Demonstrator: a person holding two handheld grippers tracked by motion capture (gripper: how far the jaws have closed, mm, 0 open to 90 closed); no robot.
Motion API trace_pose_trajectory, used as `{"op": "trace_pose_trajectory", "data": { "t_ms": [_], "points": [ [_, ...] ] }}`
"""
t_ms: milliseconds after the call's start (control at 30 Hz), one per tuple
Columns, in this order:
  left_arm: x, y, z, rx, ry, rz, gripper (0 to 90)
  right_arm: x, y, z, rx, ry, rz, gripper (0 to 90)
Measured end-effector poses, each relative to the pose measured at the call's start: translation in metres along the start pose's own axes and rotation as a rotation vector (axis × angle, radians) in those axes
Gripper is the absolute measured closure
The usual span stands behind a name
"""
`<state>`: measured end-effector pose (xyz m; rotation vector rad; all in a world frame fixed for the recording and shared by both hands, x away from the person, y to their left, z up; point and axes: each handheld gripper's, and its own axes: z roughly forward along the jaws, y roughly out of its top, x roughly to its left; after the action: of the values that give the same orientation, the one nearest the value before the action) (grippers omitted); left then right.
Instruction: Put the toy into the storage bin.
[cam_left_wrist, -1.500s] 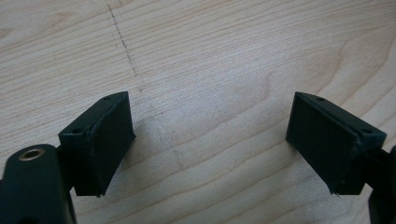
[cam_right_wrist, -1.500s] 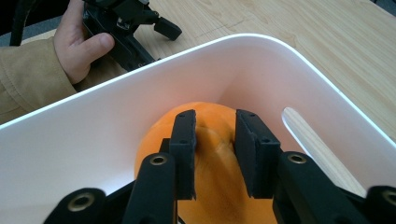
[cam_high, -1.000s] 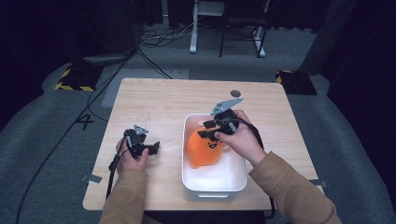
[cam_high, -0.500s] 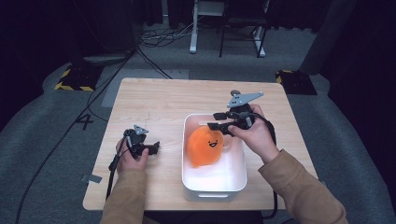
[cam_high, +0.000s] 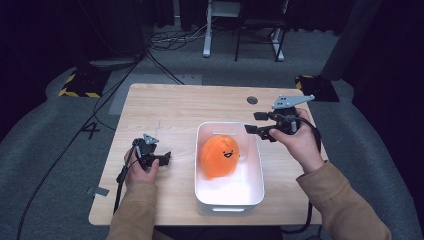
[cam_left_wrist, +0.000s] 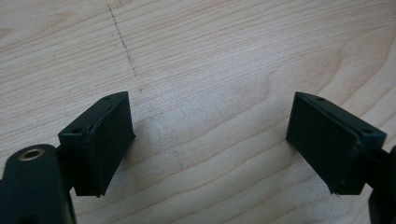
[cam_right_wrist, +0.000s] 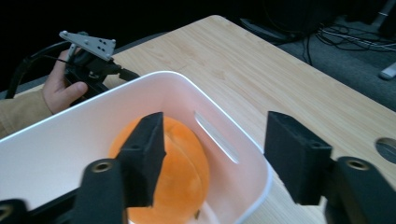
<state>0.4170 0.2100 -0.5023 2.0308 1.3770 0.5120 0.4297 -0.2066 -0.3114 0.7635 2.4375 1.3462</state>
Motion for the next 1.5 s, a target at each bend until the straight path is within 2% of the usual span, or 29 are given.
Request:
{"op": "trace_pose_trajectory", "data": {
  "t_ms": [100, 167, 267, 533, 833, 1033, 1200, 1500],
  "points": [
    [0.0, 0.0, 0.0, 0.0, 0.0, 0.0, 15.0, -0.006, -0.006, -0.01, 0.004, -0.024, -0.003, 22.8],
    [0.0, 0.0, 0.0, 0.0, 0.0, 0.0, 15.0, -0.008, -0.009, -0.016, 0.002, -0.047, 0.009, 20.0],
    [0.0, 0.0, 0.0, 0.0, 0.0, 0.0, 15.0, -0.013, -0.015, -0.025, -0.007, -0.054, 0.023, 19.8],
    [-0.001, 0.0, 0.0, -0.002, -0.006, -0.002, 15.0, -0.023, -0.034, -0.047, 0.01, -0.099, 0.054, 19.2],
    [-0.001, 0.0, 0.0, -0.002, -0.006, -0.001, 15.0, -0.038, -0.051, -0.068, 0.053, -0.139, 0.098, 18.7],
    [-0.001, 0.0, 0.0, -0.002, -0.006, -0.001, 15.0, -0.046, -0.067, -0.074, 0.083, -0.151, 0.116, 18.2],
    [-0.001, 0.0, 0.0, -0.002, -0.006, -0.001, 15.0, -0.053, -0.085, -0.075, 0.162, -0.153, 0.166, 18.3],
    [-0.001, 0.0, 0.0, -0.002, -0.006, -0.002, 15.0, -0.062, -0.118, -0.071, 0.194, -0.163, 0.216, 18.6]
  ]
}}
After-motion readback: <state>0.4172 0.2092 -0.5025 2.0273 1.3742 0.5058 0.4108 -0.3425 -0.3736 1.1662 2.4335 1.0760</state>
